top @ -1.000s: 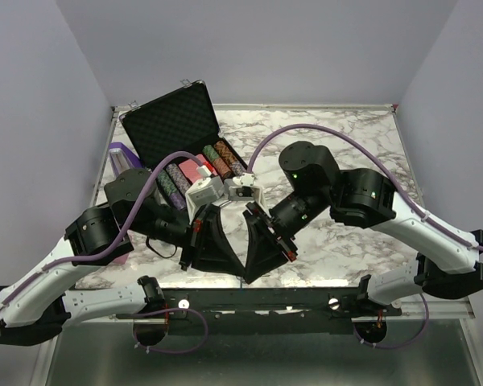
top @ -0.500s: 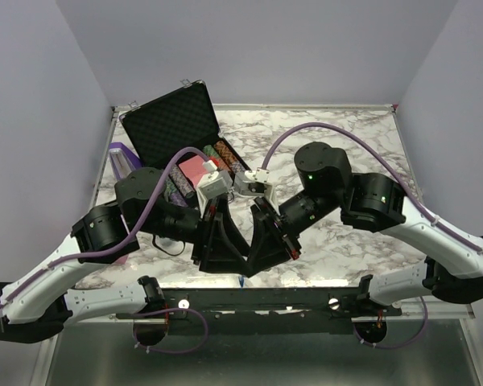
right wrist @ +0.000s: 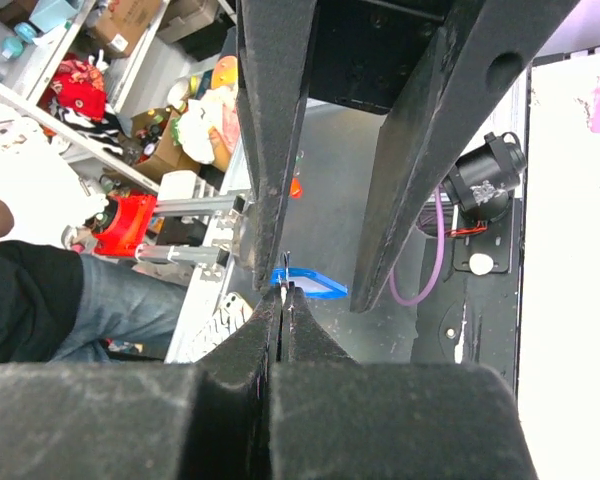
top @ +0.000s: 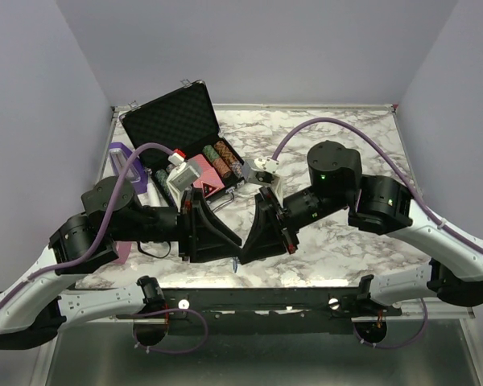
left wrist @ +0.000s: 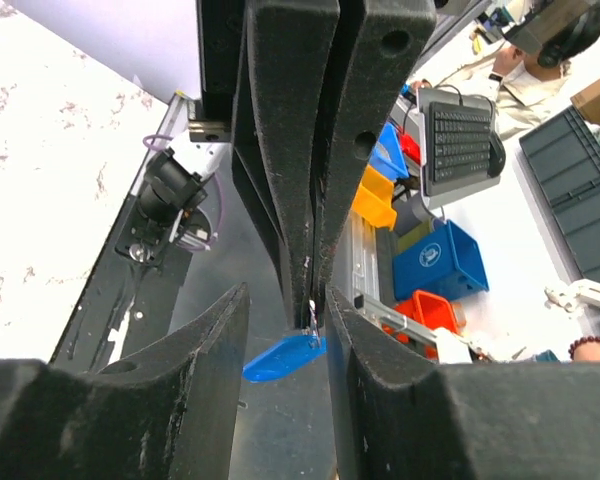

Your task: Remove the keys from the keyring

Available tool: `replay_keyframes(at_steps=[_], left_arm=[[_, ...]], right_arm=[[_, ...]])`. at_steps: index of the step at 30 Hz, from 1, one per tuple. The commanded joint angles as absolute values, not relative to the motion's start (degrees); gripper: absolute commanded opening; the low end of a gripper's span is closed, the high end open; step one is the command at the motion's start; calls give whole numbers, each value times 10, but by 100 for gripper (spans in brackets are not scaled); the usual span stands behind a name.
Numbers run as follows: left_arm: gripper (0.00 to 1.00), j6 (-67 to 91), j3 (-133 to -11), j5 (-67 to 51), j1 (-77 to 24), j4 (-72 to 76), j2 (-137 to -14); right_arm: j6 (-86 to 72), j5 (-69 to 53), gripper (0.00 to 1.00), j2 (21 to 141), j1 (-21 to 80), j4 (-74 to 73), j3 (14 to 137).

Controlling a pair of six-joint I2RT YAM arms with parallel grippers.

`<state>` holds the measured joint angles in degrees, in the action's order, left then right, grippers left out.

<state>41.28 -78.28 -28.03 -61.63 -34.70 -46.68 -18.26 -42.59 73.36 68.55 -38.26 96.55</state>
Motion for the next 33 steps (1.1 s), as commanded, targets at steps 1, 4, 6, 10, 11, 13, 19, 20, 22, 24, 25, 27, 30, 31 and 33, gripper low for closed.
replay_keyframes(at_steps=[1, 4, 6, 10, 11, 13, 19, 20, 22, 24, 25, 27, 30, 31, 33], left_arm=[[43, 425, -775, -225, -613, -330, -459], [43, 426, -776, -220, -613, -329, -456], [43, 425, -778, -218, -613, -332, -457], [42, 423, -774, -218, -613, -338, -454], [42, 422, -773, -222, -613, -338, -455], [42, 424, -772, -225, -613, -339, -453], [52, 424, -780, -213, -613, -341, -446], [54, 423, -782, -207, -613, -343, -445], [59, 422, -781, -198, -613, -344, -444], [59, 422, -777, -190, -613, -342, -441], [59, 421, -775, -188, -613, -340, -439], [57, 421, -771, -195, -613, -335, -439], [51, 421, -769, -210, -614, -329, -444], [49, 420, -769, -215, -613, -329, -446], [44, 420, -767, -221, -615, -328, -449]], right_arm=[[-191, -420, 1, 718, 691, -375, 961], [-195, -413, 1, 715, 691, -371, 958], [-197, -407, 1, 712, 691, -368, 960], [-198, -390, 1, 708, 691, -370, 962], [-198, -387, 1, 708, 691, -372, 962], [-199, -386, 1, 708, 691, -372, 962], [-202, -393, 1, 710, 691, -375, 953], [-202, -392, 1, 710, 692, -375, 951], [-202, -389, 1, 708, 691, -375, 947], [-201, -387, 1, 708, 691, -377, 947], [-202, -384, 1, 708, 691, -378, 947], [-202, -379, 1, 707, 691, -378, 947], [-202, -368, 1, 704, 691, -378, 948], [-202, -364, 1, 704, 692, -378, 948], [-201, -361, 1, 704, 692, -377, 947]])
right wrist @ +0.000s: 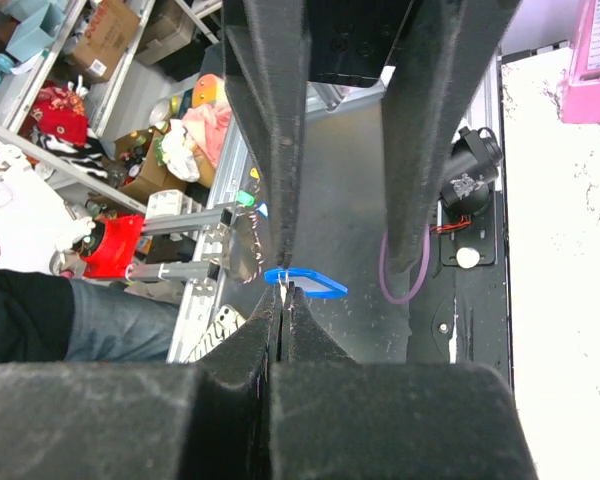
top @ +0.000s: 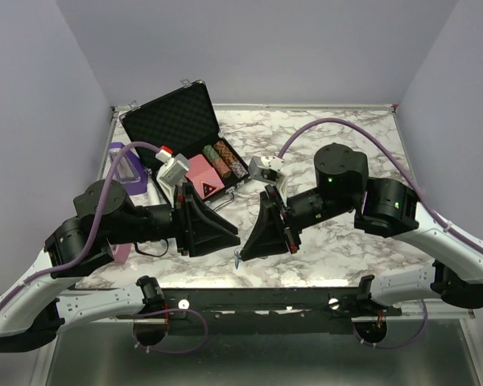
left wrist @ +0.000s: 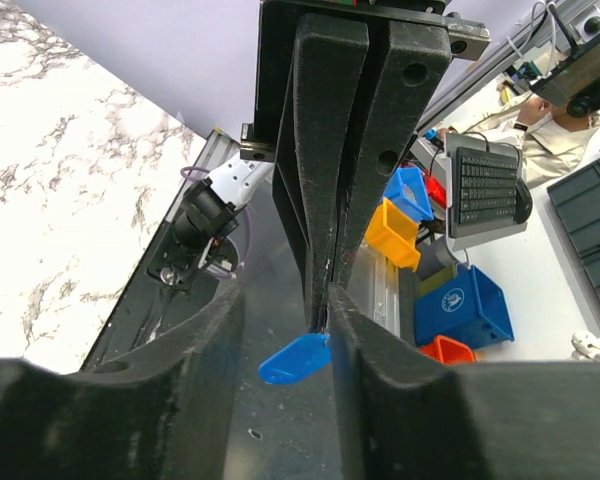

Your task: Remove the keys from the keyring

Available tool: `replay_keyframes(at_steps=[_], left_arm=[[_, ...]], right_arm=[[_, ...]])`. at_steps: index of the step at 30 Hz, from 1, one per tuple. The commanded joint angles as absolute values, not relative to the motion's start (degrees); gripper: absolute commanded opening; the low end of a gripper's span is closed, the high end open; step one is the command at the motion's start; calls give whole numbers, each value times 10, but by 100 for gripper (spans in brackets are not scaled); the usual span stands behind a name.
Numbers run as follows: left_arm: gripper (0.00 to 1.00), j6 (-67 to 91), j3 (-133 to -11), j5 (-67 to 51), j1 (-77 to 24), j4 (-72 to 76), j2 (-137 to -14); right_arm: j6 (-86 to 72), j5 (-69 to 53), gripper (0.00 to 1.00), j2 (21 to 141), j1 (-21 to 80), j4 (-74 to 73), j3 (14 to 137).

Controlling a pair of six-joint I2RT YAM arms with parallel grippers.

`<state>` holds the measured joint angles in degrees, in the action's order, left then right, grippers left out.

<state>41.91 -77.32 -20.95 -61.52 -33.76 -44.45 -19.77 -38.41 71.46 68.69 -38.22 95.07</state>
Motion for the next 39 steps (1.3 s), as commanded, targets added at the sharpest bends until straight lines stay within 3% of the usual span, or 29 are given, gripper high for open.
replay_keyframes(at_steps=[1, 20, 30, 39], left_arm=[[43, 419, -767, -222, -617, -328, -448], [39, 410, -767, -233, -628, -338, -448], [50, 410, -759, -243, -628, -323, -437], [37, 410, -749, -245, -629, -323, -439]], right_arm=[[-200, -359, 1, 703, 692, -378, 947], [-198, -343, 1, 699, 691, -378, 946], [-197, -339, 1, 701, 691, -378, 946], [-197, -337, 1, 706, 691, -377, 955]])
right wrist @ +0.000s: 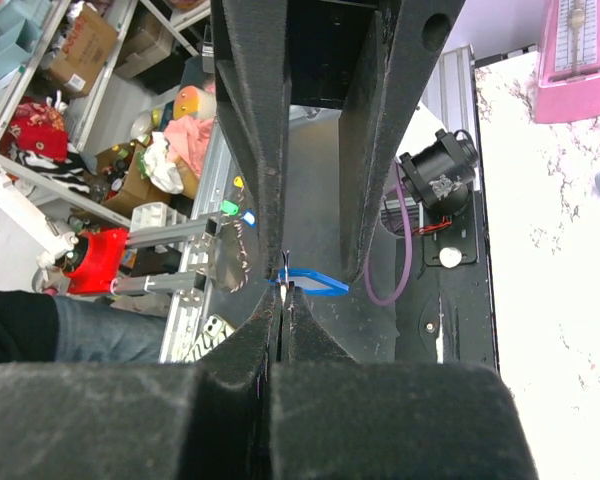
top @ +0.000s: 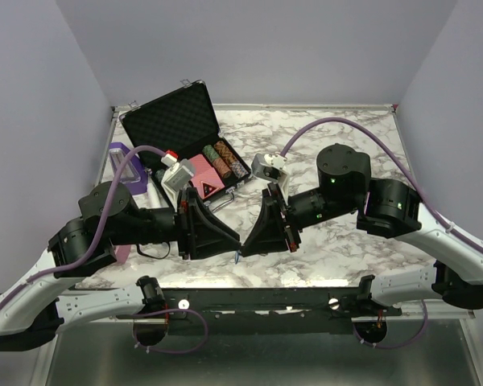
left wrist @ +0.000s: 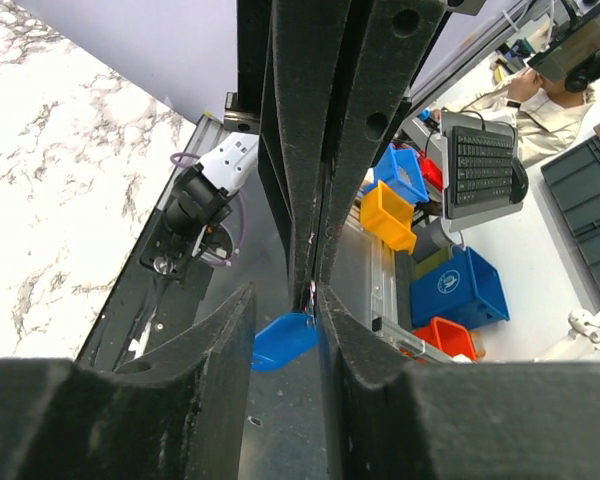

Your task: Remove the keys from the keyring

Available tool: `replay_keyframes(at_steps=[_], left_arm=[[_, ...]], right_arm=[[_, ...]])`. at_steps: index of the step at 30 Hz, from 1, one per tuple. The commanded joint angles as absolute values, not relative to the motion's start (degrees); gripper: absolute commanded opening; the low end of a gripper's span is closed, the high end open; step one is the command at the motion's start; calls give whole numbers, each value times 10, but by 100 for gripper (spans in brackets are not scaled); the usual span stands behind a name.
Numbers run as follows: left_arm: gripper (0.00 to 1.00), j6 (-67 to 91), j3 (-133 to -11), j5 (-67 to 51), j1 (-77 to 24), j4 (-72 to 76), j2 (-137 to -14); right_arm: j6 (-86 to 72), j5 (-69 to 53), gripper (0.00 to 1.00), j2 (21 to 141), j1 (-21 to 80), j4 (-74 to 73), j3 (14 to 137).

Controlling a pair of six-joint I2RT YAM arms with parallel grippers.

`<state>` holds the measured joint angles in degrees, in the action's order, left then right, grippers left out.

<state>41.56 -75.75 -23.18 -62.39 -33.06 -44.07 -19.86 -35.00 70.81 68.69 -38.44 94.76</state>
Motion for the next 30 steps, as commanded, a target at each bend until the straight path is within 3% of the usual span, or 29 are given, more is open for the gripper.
replay_keyframes(at_steps=[1, 12, 21, 23, 27, 30], left_arm=[[36, 410, -749, -244, -630, -323, -439], [25, 407, -753, -243, -638, -323, -453], [26, 406, -743, -246, -642, -323, -455], [21, 404, -742, -247, -644, -323, -456], [0, 401, -745, -243, -651, -329, -461], [0, 398, -751, -226, -658, -334, -461]], right_arm=[[-197, -338, 1, 707, 691, -376, 955], [-200, -346, 1, 708, 692, -369, 956], [-206, -344, 1, 707, 692, -354, 952], [-207, -344, 1, 706, 692, -352, 951], [-211, -343, 1, 706, 691, -346, 949], [-216, -340, 1, 703, 691, -338, 944]])
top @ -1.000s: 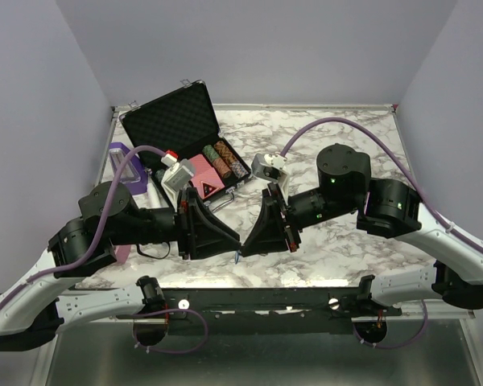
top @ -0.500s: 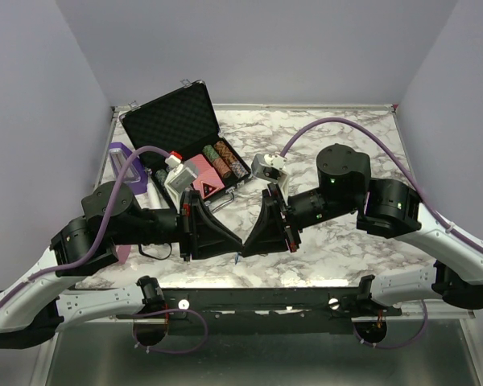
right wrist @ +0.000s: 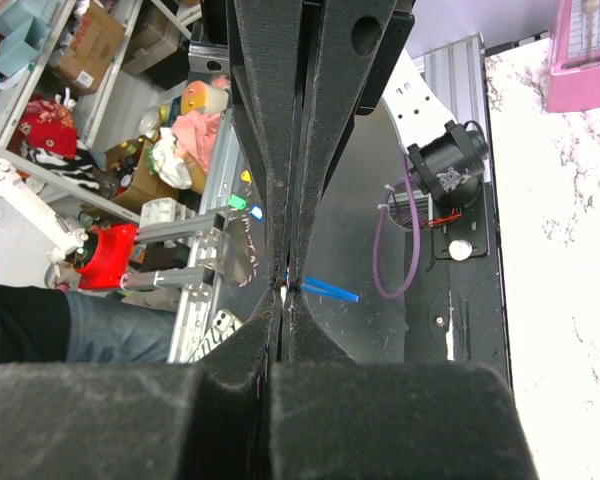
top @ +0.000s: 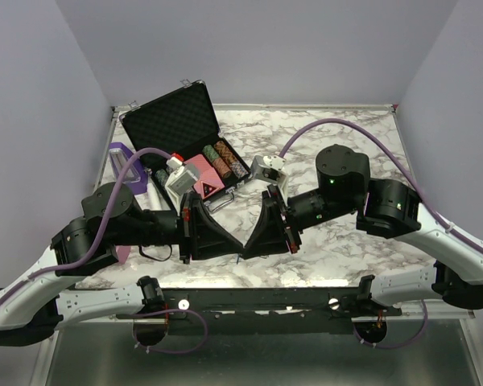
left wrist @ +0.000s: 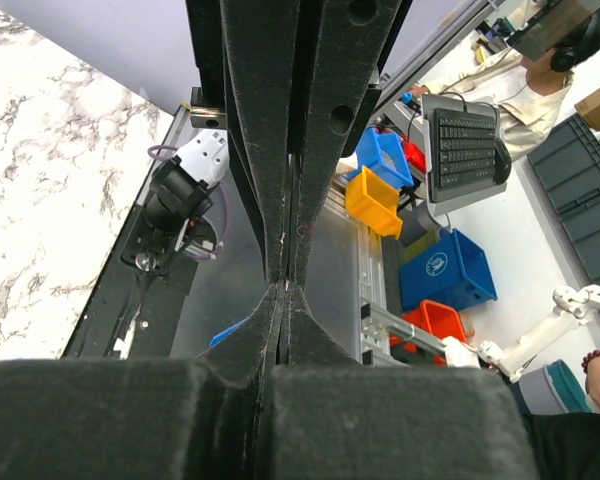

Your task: Remove the keys from the keyring

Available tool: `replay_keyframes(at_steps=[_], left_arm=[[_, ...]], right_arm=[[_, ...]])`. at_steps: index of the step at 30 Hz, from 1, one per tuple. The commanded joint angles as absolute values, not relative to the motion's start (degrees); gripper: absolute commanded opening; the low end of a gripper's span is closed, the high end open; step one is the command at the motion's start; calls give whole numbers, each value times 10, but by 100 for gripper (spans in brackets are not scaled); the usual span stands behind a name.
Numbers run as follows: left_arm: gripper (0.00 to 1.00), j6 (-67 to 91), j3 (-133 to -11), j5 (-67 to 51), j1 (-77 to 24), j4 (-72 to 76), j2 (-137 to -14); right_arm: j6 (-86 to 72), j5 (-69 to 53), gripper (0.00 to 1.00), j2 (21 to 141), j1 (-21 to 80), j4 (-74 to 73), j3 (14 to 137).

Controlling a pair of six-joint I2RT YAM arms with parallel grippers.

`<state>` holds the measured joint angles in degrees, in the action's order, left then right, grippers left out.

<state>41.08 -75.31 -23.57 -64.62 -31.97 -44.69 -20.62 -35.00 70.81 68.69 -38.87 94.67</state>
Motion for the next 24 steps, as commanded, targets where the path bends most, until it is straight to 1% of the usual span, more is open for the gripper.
replay_keyframes(at_steps=[1, 3, 6, 9, 11, 17, 24], left_arm=[[0, 397, -752, -220, -660, -336, -461], [0, 397, -761, -201, -659, -344, -458], [0, 397, -781, -172, -659, -372, -461], [0, 400, -794, -163, -659, -381, -462], [0, 402, -797, -160, -660, -381, -461], [0, 404, -800, -156, -659, -380, -461], [0, 405, -803, -149, -659, -375, -456]], right_arm=[[-216, -339, 1, 701, 692, -334, 941], [-220, -334, 3, 696, 692, -328, 935], [-222, -326, 19, 687, 691, -320, 925], [-229, -309, 29, 676, 691, -303, 910], [-234, -303, 34, 668, 691, -292, 900], [-238, -291, 41, 655, 691, -280, 889], [-236, -258, 41, 635, 691, -267, 874]])
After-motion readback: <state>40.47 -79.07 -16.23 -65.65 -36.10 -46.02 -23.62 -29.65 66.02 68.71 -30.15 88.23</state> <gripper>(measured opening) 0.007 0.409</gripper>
